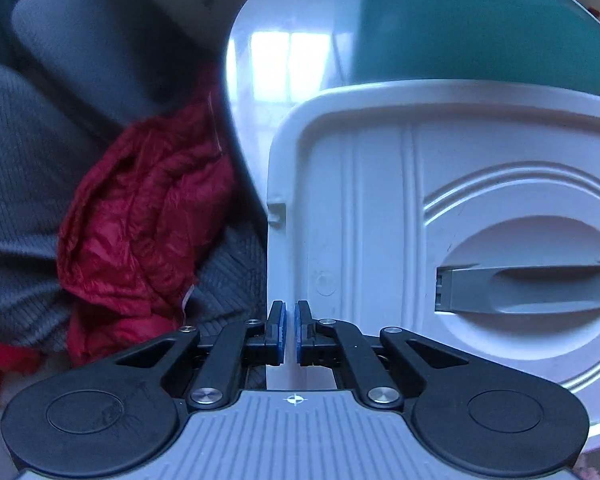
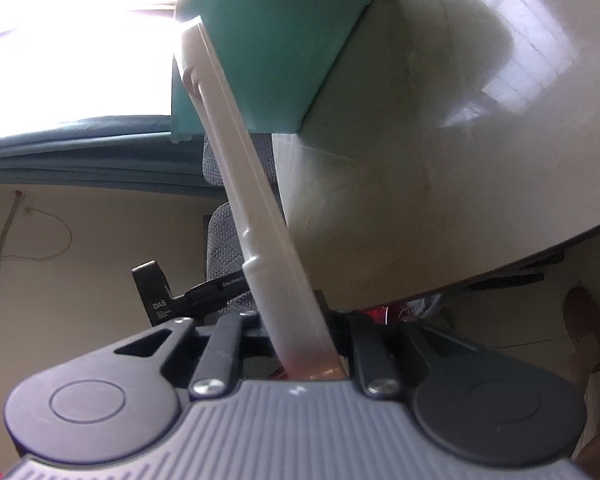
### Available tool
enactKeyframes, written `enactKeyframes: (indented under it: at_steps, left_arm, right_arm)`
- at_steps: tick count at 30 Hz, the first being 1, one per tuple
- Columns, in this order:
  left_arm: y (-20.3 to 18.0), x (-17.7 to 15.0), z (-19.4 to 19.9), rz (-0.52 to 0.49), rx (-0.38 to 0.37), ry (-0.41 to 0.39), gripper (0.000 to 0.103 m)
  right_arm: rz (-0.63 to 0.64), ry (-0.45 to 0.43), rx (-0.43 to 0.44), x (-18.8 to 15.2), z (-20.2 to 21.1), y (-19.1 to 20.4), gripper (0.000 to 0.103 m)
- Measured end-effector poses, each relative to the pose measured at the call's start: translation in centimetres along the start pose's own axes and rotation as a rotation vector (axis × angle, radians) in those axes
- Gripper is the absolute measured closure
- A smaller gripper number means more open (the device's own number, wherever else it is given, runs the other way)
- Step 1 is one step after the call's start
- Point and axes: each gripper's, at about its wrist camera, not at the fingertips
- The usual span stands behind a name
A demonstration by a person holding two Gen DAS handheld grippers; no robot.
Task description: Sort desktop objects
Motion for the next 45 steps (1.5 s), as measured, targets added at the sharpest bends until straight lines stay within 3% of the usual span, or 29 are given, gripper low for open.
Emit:
enactKeyframes:
  at_steps: [7,18,24,28,33,37,39,43,45]
  left_arm:
    - [0.2,-0.4,0.2,0.003,0.0,-0.006,0.099]
    - [1.3,0.5,2.8,0.06,-0.073,-0.068,0.103]
    - [0.2,0.9,3.2,-0.014,0.008,-0.044,0.103]
    - [0.9,1.0,3.8,-0.002,0.067,-0.031,0.103]
    - [2.9,0.4,4.3,0.105,-0.027,-0.019,0.103]
    - [3.1,-0.1,4.6,0.092,-0.013,-0.022,0.102]
    - [3.1,-0.4,4.8,0.08,-0.006,-0.021,0.097]
    - [3.5,-0.9,4.1,0.067,-0.022,0.046,0.094]
    - [4.1,-1.0,3.8,0.106,-0.044,0.07,0.094]
  right_arm:
    - [-0.01,-0.009,0.005,0.3,-1.3,0.9,0.089]
    - [-0.043,-0.021,0.086,0.4,-2.0,1.9,0.092]
    - [-0.047,-0.031,0.12,-0.2,-2.1,2.4,0.091]
    - [-0.039,-0.039,0.119,-0.3,-2.1,2.8,0.091]
    - [-0.036,-0.033,0.145,-0.4,-2.3,3.4,0.09]
    - [-0.016,-0.01,0.146,-0.5,-2.7,4.2,0.09]
    - [-0.016,-0.008,0.148,-0.8,-2.5,4.3,0.09]
    - [-0.014,0.002,0.137,-1.0,-2.7,4.4,0.09]
    - [-0.012,0.008,0.135,-1.4,-2.7,4.3,0.09]
Point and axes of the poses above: each gripper's, at about its wrist camera, not at the fingertips, and z roughly against the way its jaws point, y to its left, x to its top, and after that the axes turned 1 degree about x, right-handed
